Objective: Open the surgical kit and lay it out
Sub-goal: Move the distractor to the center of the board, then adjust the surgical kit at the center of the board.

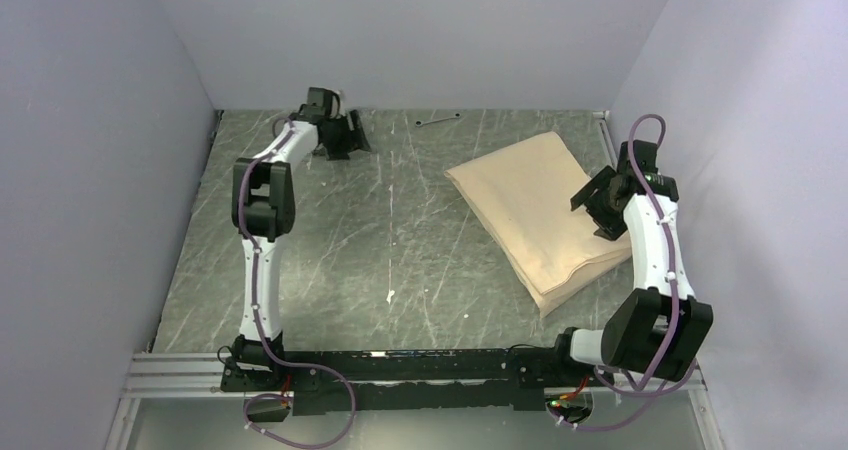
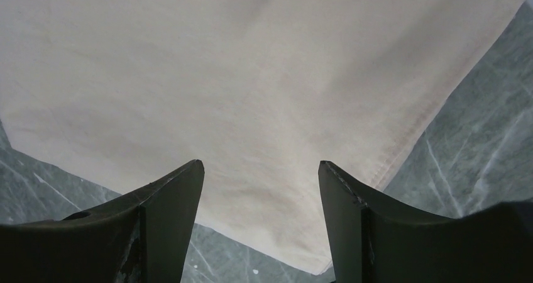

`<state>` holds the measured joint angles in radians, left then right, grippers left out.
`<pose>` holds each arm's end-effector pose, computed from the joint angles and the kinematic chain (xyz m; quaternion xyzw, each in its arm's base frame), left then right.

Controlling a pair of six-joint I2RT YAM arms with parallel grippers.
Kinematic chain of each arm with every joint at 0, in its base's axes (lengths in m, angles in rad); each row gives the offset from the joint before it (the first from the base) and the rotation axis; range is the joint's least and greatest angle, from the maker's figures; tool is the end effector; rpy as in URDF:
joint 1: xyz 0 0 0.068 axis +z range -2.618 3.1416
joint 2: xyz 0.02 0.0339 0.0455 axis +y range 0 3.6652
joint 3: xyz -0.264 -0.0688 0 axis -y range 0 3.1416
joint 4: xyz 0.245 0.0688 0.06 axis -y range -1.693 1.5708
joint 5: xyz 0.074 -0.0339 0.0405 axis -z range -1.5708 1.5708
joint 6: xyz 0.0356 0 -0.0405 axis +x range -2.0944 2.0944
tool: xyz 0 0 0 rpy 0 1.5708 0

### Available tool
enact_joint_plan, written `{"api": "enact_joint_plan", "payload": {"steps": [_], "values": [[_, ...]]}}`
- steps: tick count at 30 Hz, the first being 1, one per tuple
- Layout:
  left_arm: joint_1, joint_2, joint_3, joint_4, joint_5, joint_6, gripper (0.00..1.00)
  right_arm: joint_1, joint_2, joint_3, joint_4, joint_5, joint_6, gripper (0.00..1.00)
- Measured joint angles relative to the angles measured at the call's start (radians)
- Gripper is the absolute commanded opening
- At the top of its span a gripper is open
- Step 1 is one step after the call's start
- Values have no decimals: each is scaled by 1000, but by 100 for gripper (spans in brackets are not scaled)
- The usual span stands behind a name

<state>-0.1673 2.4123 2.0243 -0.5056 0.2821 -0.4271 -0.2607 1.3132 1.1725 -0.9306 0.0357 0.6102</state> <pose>0.5250 -0.0987 0.1679 -0.0747 0.9320 -0.2231 0.2756 0.2472 -0.0673 0.2976 0.4127 0.8765 0.0259 0.2464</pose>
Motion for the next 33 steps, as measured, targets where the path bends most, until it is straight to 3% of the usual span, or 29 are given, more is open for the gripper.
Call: {"api": "enact_joint_plan", "payload": {"steps": [6, 11, 15, 18, 22, 26, 33], "values": [[119, 0, -8, 39, -39, 10, 74, 0, -57, -76, 6, -11, 37, 69], [143, 40, 50, 55, -120, 40, 73, 0, -91, -86, 4, -9, 49, 69], [134, 48, 69, 47, -150, 61, 84, 0, -106, -86, -13, 22, 56, 75], [132, 47, 64, 68, -65, 75, 90, -1, -108, -86, -48, 66, 72, 84], [131, 5, -37, 151, 152, 39, 94, -3, -109, -92, -79, 119, 83, 93], [94, -24, -134, 247, 306, -47, 94, -16, -102, -116, -74, 145, 87, 93], [-37, -16, -108, 353, 444, -176, 97, -62, -45, -210, -6, 146, 81, 89]]}}
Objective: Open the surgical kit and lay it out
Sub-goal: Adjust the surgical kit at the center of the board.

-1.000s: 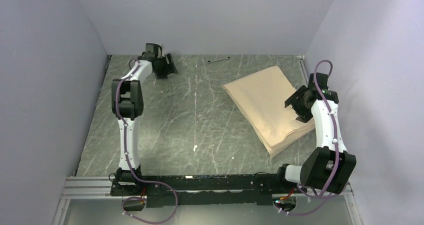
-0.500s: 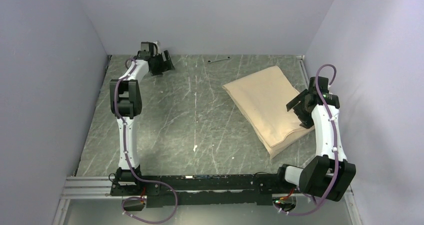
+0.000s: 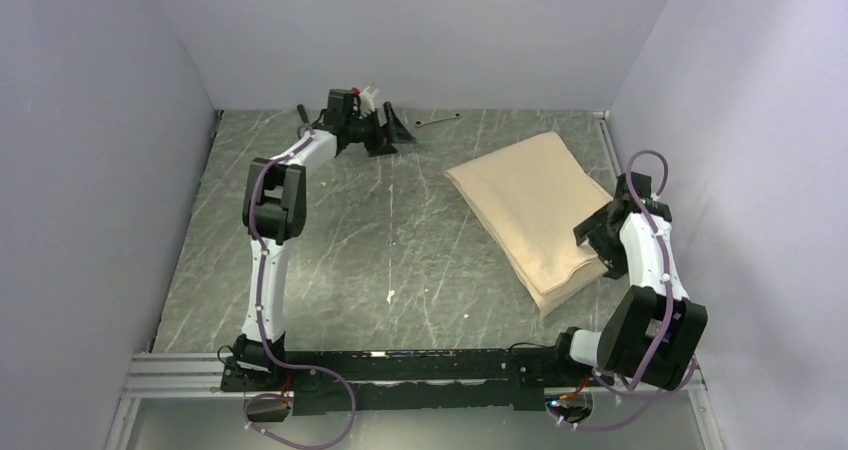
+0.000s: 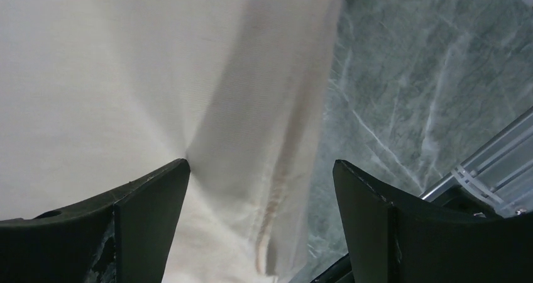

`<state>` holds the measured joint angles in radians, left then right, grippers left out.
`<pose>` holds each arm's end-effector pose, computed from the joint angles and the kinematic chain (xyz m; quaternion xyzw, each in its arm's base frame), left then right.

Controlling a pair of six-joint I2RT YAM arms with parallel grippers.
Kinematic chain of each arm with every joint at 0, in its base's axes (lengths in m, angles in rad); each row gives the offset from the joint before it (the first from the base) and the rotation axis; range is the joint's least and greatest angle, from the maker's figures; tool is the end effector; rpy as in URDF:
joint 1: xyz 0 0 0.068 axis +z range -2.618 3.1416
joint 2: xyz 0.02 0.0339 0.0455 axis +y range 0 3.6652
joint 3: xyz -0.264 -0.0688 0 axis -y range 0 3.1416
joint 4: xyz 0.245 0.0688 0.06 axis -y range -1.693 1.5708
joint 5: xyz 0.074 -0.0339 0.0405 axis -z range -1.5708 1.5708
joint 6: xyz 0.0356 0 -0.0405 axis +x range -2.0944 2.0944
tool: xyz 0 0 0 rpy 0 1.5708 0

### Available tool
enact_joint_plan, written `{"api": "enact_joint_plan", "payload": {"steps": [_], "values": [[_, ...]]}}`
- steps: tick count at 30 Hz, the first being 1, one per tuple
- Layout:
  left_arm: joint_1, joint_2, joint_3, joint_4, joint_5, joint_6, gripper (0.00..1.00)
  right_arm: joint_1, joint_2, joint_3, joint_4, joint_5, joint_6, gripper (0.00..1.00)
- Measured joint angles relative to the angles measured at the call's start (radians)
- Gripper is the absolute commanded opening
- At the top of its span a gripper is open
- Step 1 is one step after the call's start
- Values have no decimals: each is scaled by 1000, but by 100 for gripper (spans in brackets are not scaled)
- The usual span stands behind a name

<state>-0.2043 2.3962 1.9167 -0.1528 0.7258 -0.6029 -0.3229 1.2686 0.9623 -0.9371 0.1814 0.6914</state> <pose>0.5242 -0.1327 0.1733 -0.0077 0.8491 -0.4572 0.2644 0.2143 -0.0785 0.2456 0.4901 0.8517 -0.0581 0.1759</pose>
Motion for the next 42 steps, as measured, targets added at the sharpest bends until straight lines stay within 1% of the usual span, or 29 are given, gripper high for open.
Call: {"api": "enact_joint_plan", "payload": {"steps": [4, 6, 7, 9, 10, 12, 15, 17, 19, 22, 23, 27, 30, 33, 36, 38, 42], "values": [[-60, 14, 35, 82, 32, -58, 98, -45, -4, -112, 80, -42, -10, 87], [-81, 25, 49, 130, 41, -84, 98, -69, -28, -192, 175, -103, -19, 84], [-90, 32, 53, 151, 45, -96, 98, -77, -32, -202, 187, -113, -19, 81], [-107, 50, 61, 196, 55, -122, 98, -94, -62, -257, 270, -172, -26, 72], [-113, 57, 65, 209, 61, -129, 98, -97, -71, -272, 293, -193, -31, 63], [-126, 72, 66, 232, 67, -148, 98, -106, -84, -304, 351, -233, -38, 51], [-142, 93, 67, 245, 72, -164, 98, -114, -100, -346, 421, -275, -53, 29], [-150, 102, 74, 245, 75, -169, 98, -124, -112, -366, 438, -288, -64, 18], [-156, 106, 79, 244, 75, -169, 98, -127, -119, -371, 443, -284, -71, 9], [-159, 106, 83, 242, 75, -168, 98, -129, -119, -372, 451, -283, -100, 2], [-159, 106, 85, 238, 75, -165, 98, -129, -117, -372, 458, -290, -115, 0], [-160, 106, 89, 193, 69, -136, 97, -127, -99, -369, 483, -316, -154, 0], [-160, 106, 98, 114, 42, -87, 97, -109, -60, -342, 491, -321, -179, 0], [-156, 104, 106, 14, -15, -19, 97, -60, 2, -298, 504, -315, -201, 0], [-143, 93, 105, -72, -59, 34, 97, 10, 99, -220, 512, -316, -235, 0], [-133, 71, 84, -85, -71, 53, 97, 45, 185, -146, 511, -338, -275, 0], [-82, -2, 23, -98, -82, 63, 96, 73, 372, 34, 513, -418, -372, 0]]}}
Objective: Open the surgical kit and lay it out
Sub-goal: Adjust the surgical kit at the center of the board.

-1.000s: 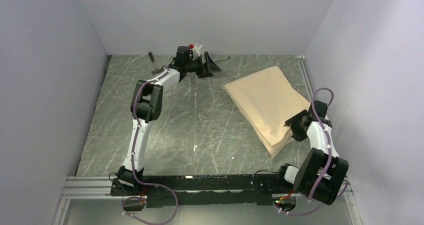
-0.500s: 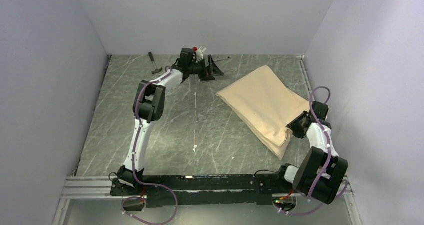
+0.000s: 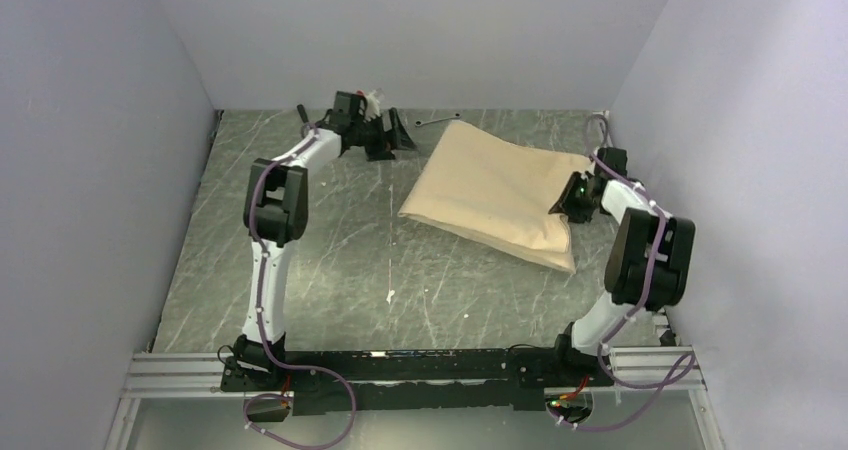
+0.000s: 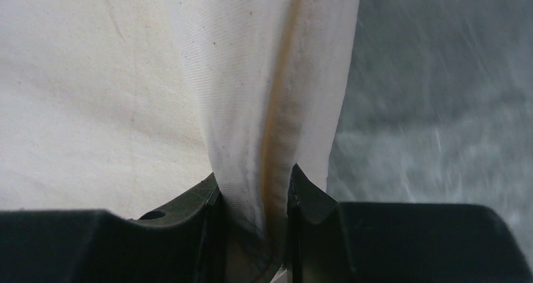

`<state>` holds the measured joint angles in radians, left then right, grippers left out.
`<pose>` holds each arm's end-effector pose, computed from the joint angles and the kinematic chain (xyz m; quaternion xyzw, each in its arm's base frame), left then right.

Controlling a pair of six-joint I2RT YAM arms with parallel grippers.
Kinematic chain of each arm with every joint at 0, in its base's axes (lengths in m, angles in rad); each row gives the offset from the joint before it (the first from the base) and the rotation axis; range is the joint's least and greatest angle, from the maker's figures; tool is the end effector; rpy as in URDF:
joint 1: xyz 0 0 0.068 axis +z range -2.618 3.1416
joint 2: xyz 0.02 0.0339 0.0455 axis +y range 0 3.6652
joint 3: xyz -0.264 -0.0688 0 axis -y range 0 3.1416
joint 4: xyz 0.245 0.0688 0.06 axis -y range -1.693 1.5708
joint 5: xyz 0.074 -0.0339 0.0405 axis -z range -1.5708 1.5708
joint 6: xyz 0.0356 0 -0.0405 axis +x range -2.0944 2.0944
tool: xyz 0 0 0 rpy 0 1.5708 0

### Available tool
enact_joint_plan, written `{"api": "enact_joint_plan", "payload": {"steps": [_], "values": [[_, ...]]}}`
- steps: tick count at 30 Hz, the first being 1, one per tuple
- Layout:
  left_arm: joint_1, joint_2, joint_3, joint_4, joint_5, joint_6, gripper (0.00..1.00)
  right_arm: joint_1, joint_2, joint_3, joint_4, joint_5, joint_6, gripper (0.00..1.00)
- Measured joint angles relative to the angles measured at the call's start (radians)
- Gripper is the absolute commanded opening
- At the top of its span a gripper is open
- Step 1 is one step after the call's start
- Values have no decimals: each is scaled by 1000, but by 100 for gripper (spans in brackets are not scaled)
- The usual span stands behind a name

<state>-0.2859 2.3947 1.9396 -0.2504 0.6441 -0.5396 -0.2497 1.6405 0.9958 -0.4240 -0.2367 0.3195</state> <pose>0.5103 -0.1723 0.1726 0.0227 0.8711 -0.4228 0.2491 0.3146 -0.0716 0.1824 0.2419 0.9314 0.1229 0.2425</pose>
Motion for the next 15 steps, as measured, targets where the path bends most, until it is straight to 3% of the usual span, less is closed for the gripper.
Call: {"api": "enact_joint_plan", "payload": {"steps": [7, 15], "values": [[116, -128, -66, -29, -95, 32, 96, 71, 221, 265, -39, -72, -134, 0], [111, -224, -148, -72, -137, 50, 95, 154, 368, 455, -53, -113, -167, 0]]}}
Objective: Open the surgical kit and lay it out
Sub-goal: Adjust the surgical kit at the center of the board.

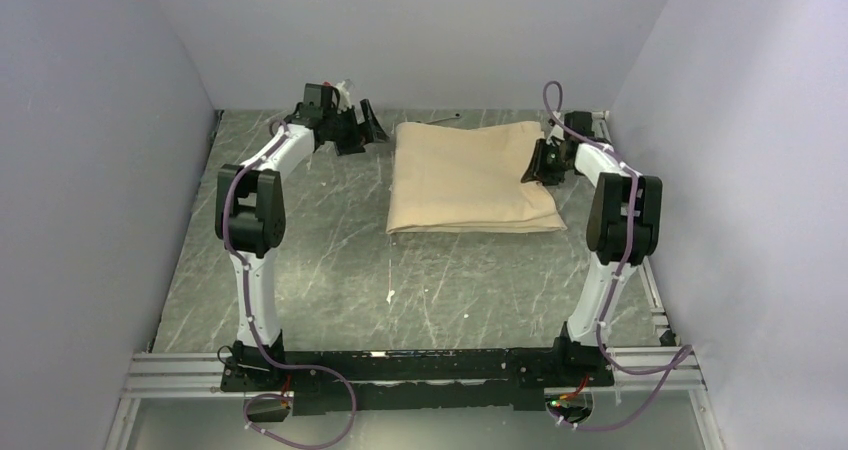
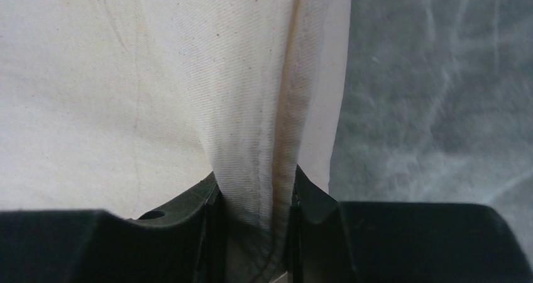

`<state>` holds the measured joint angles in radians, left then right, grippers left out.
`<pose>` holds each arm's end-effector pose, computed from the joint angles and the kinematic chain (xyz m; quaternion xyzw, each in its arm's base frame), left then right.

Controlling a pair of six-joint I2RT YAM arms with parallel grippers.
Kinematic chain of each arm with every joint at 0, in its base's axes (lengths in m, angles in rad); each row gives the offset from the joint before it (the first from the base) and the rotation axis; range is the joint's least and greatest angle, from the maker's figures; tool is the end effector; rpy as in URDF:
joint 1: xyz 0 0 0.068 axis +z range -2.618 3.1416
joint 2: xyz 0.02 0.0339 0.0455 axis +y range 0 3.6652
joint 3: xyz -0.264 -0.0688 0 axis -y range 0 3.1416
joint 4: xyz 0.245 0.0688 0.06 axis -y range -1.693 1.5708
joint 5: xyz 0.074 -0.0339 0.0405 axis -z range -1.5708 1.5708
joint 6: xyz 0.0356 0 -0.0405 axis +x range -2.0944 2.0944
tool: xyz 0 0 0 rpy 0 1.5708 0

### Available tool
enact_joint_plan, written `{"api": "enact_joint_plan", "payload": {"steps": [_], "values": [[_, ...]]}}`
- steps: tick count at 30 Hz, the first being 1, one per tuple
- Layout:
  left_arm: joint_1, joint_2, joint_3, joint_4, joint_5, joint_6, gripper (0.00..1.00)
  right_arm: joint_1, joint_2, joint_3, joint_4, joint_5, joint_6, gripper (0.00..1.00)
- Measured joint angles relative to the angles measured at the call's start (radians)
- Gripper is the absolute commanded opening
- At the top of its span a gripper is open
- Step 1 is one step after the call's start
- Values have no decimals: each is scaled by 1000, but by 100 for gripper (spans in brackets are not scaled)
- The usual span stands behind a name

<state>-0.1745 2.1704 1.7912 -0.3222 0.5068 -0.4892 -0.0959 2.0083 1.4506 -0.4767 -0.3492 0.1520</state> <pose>0.4885 -0.1037 0.2287 -0.0333 0.8837 -0.3478 0.3114 0.4256 -0.0287 0.1815 0.0717 0.9480 0.1748 0.2562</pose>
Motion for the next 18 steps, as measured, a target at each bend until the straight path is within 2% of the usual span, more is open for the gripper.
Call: {"api": "enact_joint_plan", "payload": {"steps": [5, 6, 9, 11, 14, 18], "values": [[-8, -19, -63, -21, -2, -2, 94, 44, 68, 102, -20, 2, 1, 0], [-8, -21, -69, -28, -6, -2, 94, 54, 72, 109, -15, 5, 8, 4], [-8, -29, -70, -53, -15, -1, 94, 70, 76, 123, -31, 24, 26, 45], [-8, -44, -70, -69, -26, 0, 94, 73, 82, 148, -62, 45, 48, 63], [-11, -74, -61, -103, -44, 8, 94, 70, 66, 156, -79, 66, 122, 77], [-22, -104, -19, -150, -79, 26, 94, 57, -42, 127, -110, 145, 195, 79]]}}
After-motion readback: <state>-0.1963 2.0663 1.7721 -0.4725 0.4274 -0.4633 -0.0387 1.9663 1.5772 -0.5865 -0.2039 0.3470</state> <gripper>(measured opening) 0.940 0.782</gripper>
